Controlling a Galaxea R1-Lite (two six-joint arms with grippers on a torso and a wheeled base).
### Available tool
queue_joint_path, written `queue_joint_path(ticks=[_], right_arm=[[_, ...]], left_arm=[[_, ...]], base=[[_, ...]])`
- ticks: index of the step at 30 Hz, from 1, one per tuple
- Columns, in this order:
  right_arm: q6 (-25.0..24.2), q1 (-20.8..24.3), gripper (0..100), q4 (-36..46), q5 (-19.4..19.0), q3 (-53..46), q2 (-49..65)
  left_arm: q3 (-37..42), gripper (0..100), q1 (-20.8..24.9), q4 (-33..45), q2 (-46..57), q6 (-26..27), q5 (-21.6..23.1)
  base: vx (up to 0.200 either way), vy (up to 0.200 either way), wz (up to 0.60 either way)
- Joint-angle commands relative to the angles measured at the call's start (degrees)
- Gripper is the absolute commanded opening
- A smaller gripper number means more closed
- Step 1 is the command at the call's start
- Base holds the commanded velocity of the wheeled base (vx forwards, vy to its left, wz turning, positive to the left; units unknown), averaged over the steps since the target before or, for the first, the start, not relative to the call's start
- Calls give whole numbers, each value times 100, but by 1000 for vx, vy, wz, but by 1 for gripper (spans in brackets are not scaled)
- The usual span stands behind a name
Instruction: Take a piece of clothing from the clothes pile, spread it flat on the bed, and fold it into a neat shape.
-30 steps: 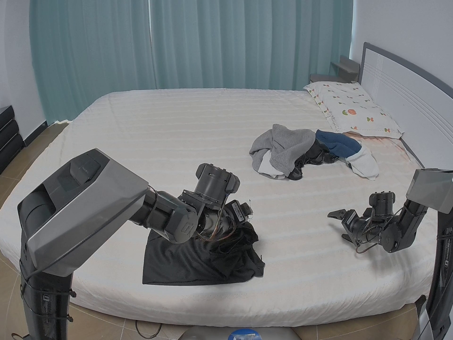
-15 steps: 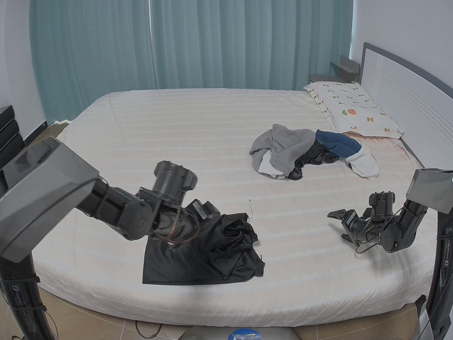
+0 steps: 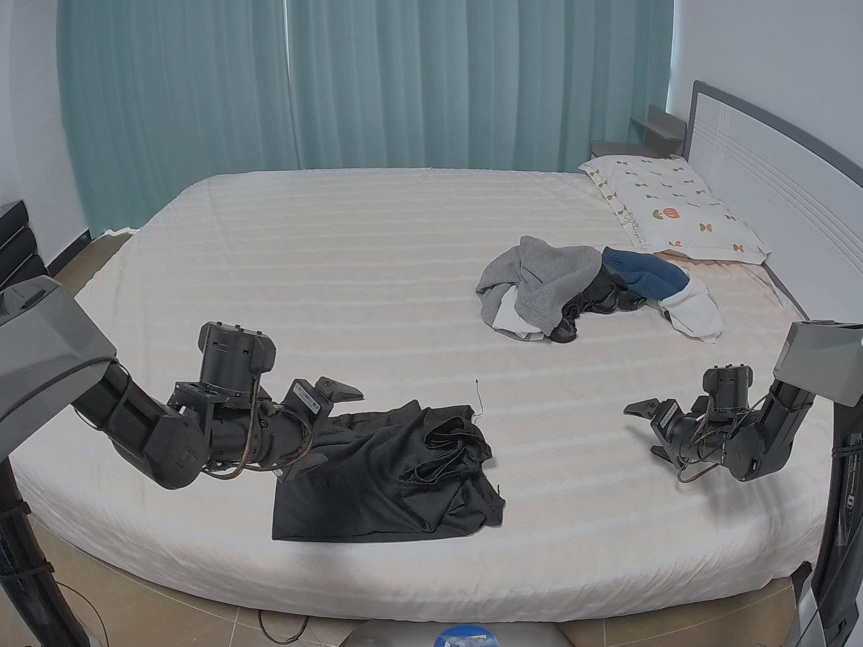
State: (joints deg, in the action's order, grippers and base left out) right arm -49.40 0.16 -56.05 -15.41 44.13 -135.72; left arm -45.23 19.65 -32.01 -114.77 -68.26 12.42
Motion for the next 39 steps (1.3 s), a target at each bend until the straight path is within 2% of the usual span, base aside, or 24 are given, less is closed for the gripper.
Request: queue_joint_path(ticks=[1, 9, 18, 24, 36, 39], right_arm=[[0, 2, 100, -2, -6, -1, -7], [0, 2, 100, -2, -6, 8, -7], [0, 2, 100, -2, -6, 8, 1], [9, 2, 100, -2, -6, 8, -7], [0, -16, 100, 51, -6, 96, 1], [-9, 54, 100, 7, -6, 69, 45]], left_arm=[[357, 100, -242, -323, -71, -118, 85], [269, 100, -453, -341, -247, -215, 85], [365, 100, -462, -341, -370, -215, 85], [427, 100, -480, -350, -397, -206, 94], [418, 100, -541, -350, -414, -250, 76], [427, 100, -550, -350, -423, -241, 76]], base=[[0, 0, 0], [0, 0, 0], [0, 0, 0], [-200, 0, 0], [0, 0, 0], [0, 200, 0]])
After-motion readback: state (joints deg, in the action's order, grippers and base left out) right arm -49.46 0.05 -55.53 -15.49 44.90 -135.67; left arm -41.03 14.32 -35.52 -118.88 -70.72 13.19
